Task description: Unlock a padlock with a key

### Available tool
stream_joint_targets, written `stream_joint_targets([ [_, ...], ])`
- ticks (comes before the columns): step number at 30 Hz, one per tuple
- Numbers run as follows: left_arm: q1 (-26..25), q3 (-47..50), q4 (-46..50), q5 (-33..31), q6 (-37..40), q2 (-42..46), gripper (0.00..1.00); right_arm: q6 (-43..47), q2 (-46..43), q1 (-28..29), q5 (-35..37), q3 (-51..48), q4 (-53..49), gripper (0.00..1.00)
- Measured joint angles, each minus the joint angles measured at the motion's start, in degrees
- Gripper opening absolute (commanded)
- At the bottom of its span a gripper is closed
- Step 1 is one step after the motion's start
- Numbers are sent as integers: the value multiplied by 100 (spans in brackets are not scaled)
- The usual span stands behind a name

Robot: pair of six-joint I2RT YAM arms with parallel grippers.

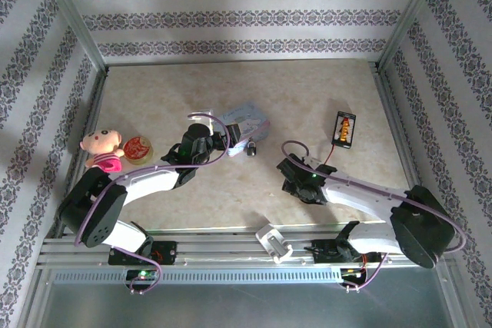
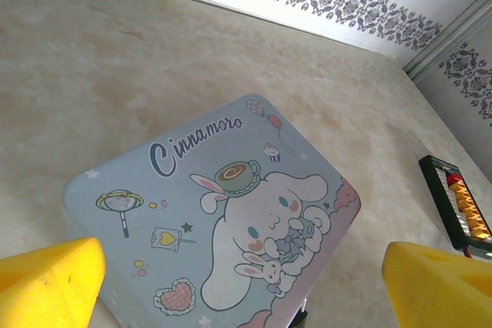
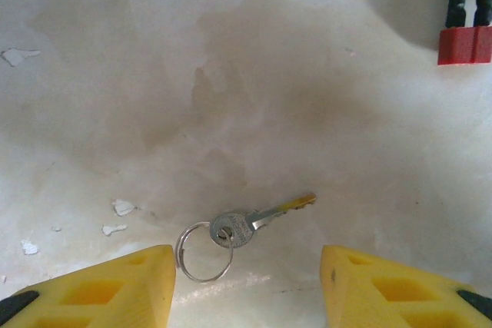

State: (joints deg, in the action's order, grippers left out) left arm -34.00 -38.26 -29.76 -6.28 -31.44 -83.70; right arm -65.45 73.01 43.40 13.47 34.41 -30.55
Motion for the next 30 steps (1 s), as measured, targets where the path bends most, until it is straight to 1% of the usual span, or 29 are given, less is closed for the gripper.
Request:
stream_joint_targets([
  [5,0,52,59,-2,4,98,98,2,304,0,7,212,-7,53],
  [19,0,140,81,0,4,122,99,87,863,0,-4,367,-142,55],
  [21,0,142,81,0,4,125,99,87,855,2,-11,367,-184,53],
  [24,0,142,83,0,4,127,99,87,758,42,-70,310,-317,48],
  [30,0,142,81,0,4,127,99,96,280,63,-116,153,-837,41],
])
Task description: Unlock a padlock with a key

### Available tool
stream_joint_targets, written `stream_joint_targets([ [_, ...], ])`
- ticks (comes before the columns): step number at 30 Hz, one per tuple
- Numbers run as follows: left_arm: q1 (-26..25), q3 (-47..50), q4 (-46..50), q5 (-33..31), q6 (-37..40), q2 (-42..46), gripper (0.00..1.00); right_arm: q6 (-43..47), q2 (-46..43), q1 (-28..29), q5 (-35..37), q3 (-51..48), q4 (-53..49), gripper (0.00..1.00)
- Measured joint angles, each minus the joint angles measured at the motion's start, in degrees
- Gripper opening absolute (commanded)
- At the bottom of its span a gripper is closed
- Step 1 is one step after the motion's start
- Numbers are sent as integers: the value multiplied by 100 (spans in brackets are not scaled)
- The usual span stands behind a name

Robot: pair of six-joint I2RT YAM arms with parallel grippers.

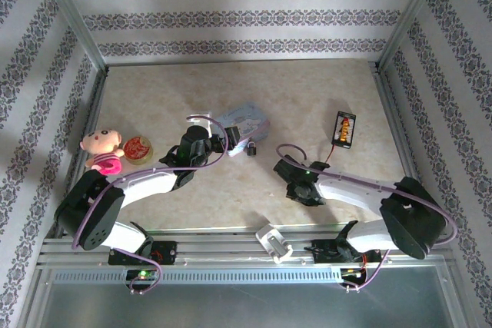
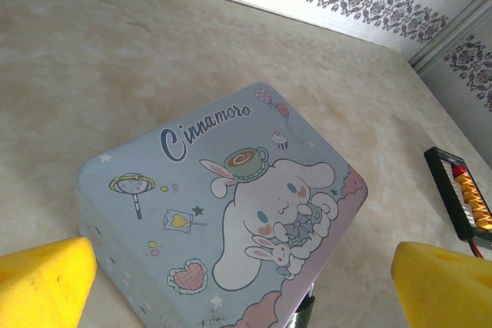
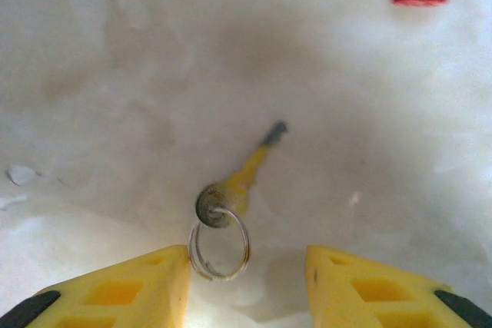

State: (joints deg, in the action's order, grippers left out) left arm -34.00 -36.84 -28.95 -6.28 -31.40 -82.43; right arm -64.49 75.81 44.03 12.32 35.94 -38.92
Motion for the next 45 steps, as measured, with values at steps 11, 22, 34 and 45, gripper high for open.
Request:
stream_joint_targets([
  [11,0,2,0,0,-2,0,99,59,-951,-308,-310,-452,256,42],
  [22,0,15,0,0,-2,15,99,-33,-944,-640,-564,-726,1075,33],
  [34,0,35,0,-22,-2,44,100,-35,-693,-643,-730,-734,1187,23],
  [45,0,63,24,-44,-7,118,100,52,-728,-640,-588,-745,1113,6],
])
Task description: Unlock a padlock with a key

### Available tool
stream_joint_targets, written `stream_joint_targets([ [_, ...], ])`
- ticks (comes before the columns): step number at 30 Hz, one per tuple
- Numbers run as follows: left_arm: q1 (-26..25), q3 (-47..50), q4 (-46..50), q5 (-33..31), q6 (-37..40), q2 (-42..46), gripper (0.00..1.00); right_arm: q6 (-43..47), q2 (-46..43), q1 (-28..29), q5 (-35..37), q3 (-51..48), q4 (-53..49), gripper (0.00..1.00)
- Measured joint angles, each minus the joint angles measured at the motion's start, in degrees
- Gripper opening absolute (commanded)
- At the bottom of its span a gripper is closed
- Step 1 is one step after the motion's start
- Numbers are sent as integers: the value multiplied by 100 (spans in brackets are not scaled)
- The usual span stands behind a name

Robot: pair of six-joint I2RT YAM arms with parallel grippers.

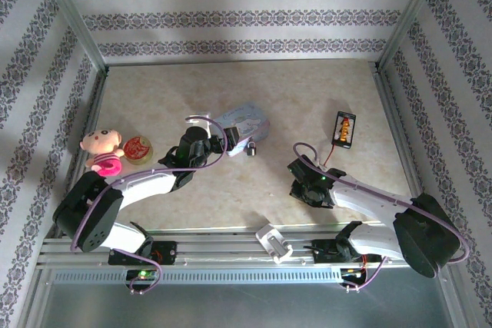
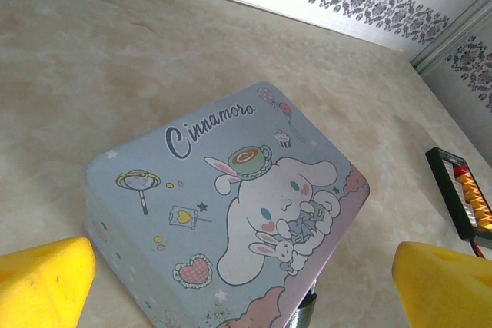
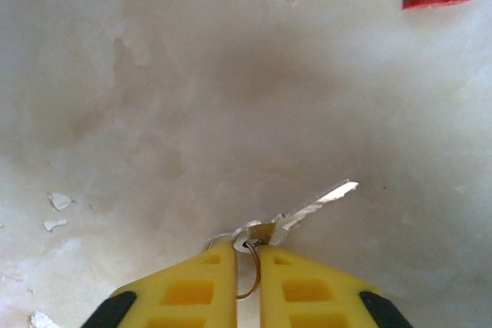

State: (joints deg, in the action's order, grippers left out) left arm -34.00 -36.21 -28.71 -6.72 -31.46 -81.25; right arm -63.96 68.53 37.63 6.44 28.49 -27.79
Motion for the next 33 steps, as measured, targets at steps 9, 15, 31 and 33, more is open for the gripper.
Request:
stream_joint_targets([
  [9,0,0,282,-208,-59,391,99,557,219,13,168,476,-260,0],
  [15,0,-74,953,-393,-286,560,99,1191,428,227,313,1172,-892,0],
  [31,28,247,544,1084,557,964,96,2691,262,-79,-1060,2660,-1147,0],
  [33,33,407,275,1506,782,964,95,2813,201,-116,-1300,2830,-1139,0],
])
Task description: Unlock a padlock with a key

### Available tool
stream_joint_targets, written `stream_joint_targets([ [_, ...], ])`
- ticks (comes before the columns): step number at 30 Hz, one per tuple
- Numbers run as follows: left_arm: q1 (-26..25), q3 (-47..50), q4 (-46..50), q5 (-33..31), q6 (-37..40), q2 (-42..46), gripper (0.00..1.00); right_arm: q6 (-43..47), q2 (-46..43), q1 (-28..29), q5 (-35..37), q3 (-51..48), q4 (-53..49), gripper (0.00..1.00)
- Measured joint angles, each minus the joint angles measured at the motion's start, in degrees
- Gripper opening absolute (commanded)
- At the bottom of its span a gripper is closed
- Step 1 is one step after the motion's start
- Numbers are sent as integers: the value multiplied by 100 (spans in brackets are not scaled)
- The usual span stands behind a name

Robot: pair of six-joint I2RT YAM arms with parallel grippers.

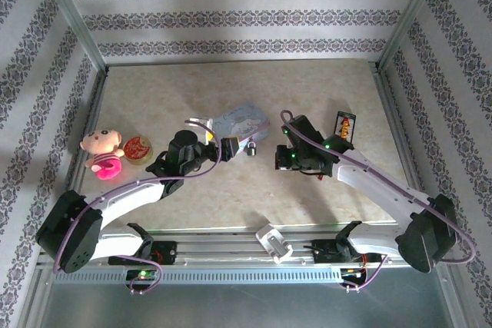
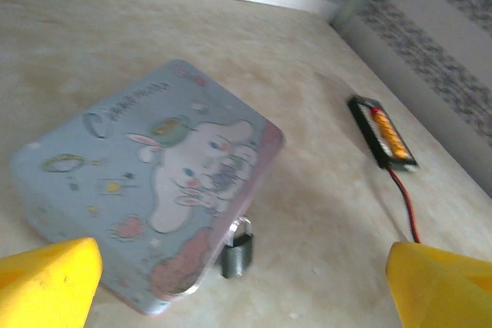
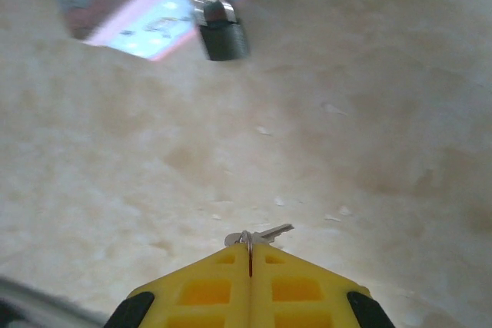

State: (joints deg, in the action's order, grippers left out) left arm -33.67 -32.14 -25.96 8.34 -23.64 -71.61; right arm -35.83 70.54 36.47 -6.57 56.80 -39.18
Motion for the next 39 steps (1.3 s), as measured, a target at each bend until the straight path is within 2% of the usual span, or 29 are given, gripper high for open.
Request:
stream_joint_targets([
  [4,0,173,-479,841,444,-50,91,160,-105,-81,-350,271,48,0],
  [8,0,297,-1213,1788,909,-275,78,197,-192,-199,-608,380,175,0],
  [12,-2,555,-2249,2592,1189,-719,75,175,-216,-289,-861,382,323,0],
  [17,-61,595,-3053,3189,1436,-1300,73,109,-227,-299,-1119,380,566,0],
  [27,-284,251,-3355,3445,1934,-1764,66,-195,-380,-400,-1561,254,1097,0],
  [33,-308,162,-3574,3274,1982,-2009,61,-306,-404,-411,-1690,164,1222,0],
  [39,-308,122,-3849,3038,1915,-2175,50,-330,-420,-411,-1716,127,1298,0],
])
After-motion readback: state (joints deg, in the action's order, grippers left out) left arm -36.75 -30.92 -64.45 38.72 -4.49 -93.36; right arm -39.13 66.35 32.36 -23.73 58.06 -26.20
